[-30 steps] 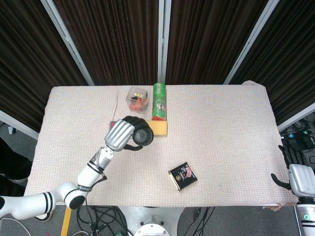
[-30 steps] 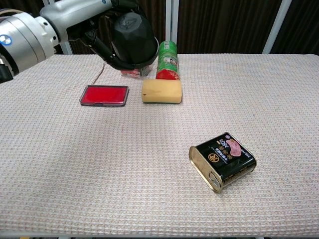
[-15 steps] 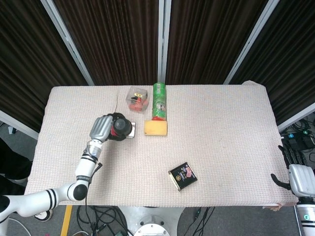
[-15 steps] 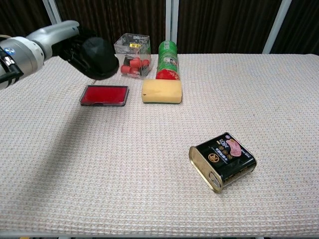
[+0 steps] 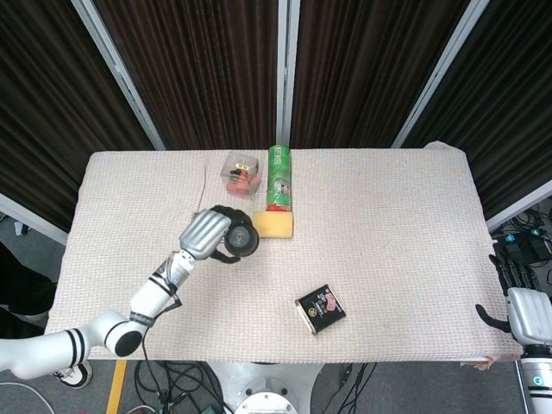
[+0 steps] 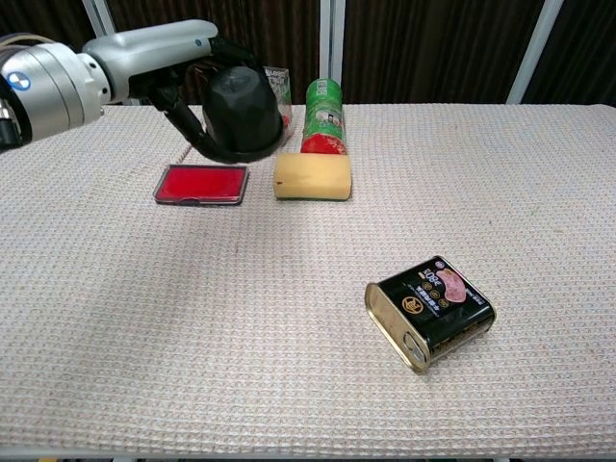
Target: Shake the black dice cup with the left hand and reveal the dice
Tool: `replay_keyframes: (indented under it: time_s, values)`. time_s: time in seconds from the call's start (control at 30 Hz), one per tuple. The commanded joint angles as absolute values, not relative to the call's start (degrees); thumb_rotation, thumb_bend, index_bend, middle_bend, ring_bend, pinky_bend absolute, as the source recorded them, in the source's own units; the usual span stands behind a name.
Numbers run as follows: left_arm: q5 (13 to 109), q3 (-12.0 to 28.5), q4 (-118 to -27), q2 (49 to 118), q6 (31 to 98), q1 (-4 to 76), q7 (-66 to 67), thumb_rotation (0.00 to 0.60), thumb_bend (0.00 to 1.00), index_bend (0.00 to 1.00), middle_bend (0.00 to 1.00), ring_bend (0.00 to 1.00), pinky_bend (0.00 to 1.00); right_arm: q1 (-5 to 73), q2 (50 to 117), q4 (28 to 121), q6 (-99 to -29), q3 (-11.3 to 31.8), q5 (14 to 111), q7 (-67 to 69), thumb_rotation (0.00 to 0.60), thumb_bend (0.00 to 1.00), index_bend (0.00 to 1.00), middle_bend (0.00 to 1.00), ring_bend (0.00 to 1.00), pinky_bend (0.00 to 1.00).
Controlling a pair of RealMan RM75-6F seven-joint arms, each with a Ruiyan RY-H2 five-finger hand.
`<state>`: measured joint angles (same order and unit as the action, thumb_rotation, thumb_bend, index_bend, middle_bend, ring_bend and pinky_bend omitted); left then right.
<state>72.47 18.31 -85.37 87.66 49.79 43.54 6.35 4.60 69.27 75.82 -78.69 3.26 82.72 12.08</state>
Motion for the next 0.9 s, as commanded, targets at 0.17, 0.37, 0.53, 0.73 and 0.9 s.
replay_keyframes:
  time_s: [0.17,0.37,0.53,0.73,0.9]
  values:
    - [46.8,22.8,-70.1,86.8,47.9,46.4,11.0,0.6,0.23,0.51,0.52,0.31,0.29,4.5,69.1,75.9,-78.7,3.4,82.5,12.3,0.6,0.17,0.0,0.0,0.0,0.0]
    - [51.8,19.9,-80.9,84.4,47.1,45.2,8.9,0.6,0.23,0.5,0.52,0.31,0.29,4.8,69.6,75.2,-77.9,3.2,82.3,12.3,0.6,0.17,0.0,0.0,0.0,0.0]
    - [65.5,12.4,-99.4,81.7,46.1,42.9,6.4,0.6,0.23,0.5,0.52,0.31,0.29,4.7,69.6,75.2,-78.1,3.3,82.5,12.3,0.6,0.17,0.0,0.0,0.0,0.0]
    - [72.9,8.0,-106.4,81.5,46.5,42.4,7.1,0.6,0.23,0.5,0.52,0.31,0.29,4.7,69.6,75.1,-78.2,3.3,82.5,12.5,0.6,0.17,0.0,0.0,0.0,0.0]
    - [60.7,13.8,-93.4,83.7,50.0,43.9,9.0,0.6,0.23,0.5,0.52,0.31,0.29,4.8,69.7,74.9,-77.8,3.3,82.3,12.5,0.6,0.17,0.0,0.0,0.0,0.0]
